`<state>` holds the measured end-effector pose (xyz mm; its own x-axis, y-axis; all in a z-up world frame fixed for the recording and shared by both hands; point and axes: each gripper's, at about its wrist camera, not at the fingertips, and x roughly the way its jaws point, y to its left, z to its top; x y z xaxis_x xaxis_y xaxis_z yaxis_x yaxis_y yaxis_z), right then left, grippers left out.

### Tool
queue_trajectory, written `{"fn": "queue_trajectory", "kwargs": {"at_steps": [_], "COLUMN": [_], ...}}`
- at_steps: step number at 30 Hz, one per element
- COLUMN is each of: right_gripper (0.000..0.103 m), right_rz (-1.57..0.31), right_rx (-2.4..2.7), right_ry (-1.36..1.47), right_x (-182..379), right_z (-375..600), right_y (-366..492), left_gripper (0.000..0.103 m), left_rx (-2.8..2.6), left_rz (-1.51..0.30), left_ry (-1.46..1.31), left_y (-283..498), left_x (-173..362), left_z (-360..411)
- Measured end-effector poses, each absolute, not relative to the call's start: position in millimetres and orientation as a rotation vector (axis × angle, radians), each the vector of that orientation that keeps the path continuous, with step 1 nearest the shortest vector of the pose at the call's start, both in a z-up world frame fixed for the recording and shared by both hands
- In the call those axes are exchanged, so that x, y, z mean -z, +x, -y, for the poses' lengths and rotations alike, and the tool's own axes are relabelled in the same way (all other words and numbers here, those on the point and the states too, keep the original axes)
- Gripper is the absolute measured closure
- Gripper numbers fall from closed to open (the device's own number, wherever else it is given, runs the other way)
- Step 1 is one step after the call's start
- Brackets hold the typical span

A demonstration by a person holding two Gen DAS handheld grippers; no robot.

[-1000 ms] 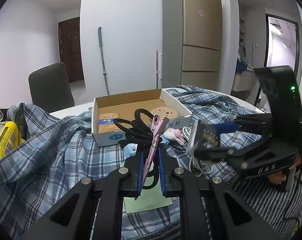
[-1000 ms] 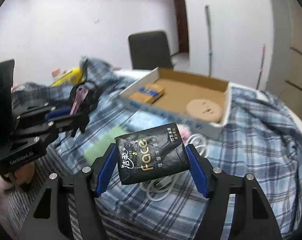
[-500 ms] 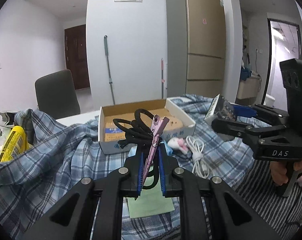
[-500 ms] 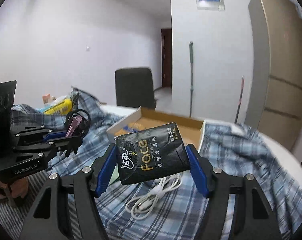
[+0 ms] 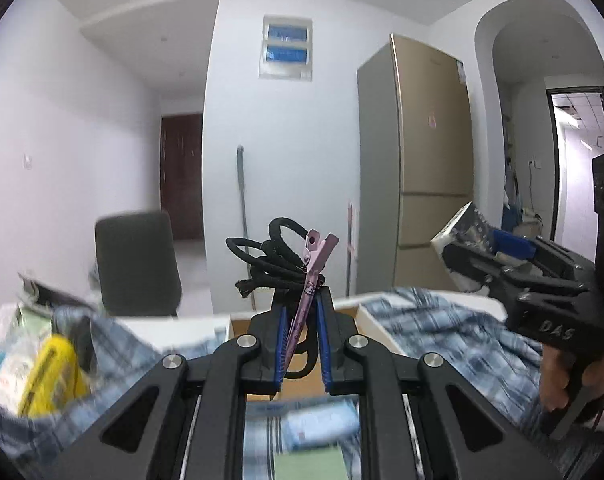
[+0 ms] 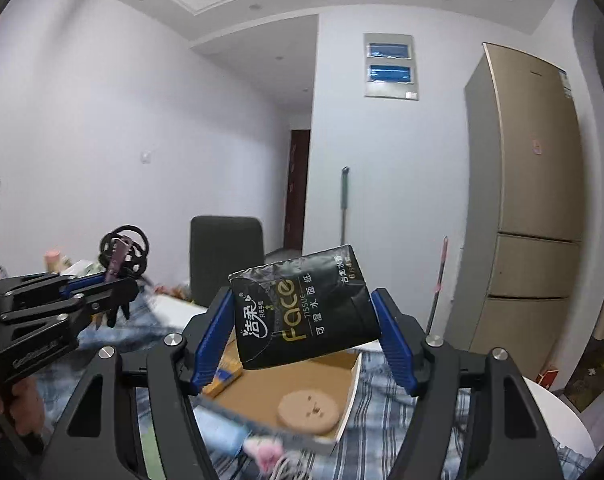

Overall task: Organize soft objects
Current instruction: 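Carry the hair ties and tissue pack over the box with both tools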

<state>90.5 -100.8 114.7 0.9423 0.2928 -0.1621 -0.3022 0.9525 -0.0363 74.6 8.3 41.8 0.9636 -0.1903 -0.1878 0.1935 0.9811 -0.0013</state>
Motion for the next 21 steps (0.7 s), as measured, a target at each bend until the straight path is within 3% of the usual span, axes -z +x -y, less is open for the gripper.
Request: {"fn": "queue_trajectory", "kwargs": {"at_steps": [11, 21], "right_gripper": [0.036, 0.036], "right_rz": [-0.125, -0.152], "right_rx": [-0.224, -0.178], "right_ry": [-0.032, -0.021], "right_x": [-113.5, -74.2], "right_z": [94.5, 97.8], "right_y": [146.8, 178.5], "left_gripper": [0.089, 0.089], "left_rx": [0.161, 0.127], "left_rz": [-0.102, -0.034], "left_ry": [0.016, 0.011], "left_y": [130.0, 175.0], "left_x": [-55.0, -21.0], "left_z": [8.0, 9.2]}}
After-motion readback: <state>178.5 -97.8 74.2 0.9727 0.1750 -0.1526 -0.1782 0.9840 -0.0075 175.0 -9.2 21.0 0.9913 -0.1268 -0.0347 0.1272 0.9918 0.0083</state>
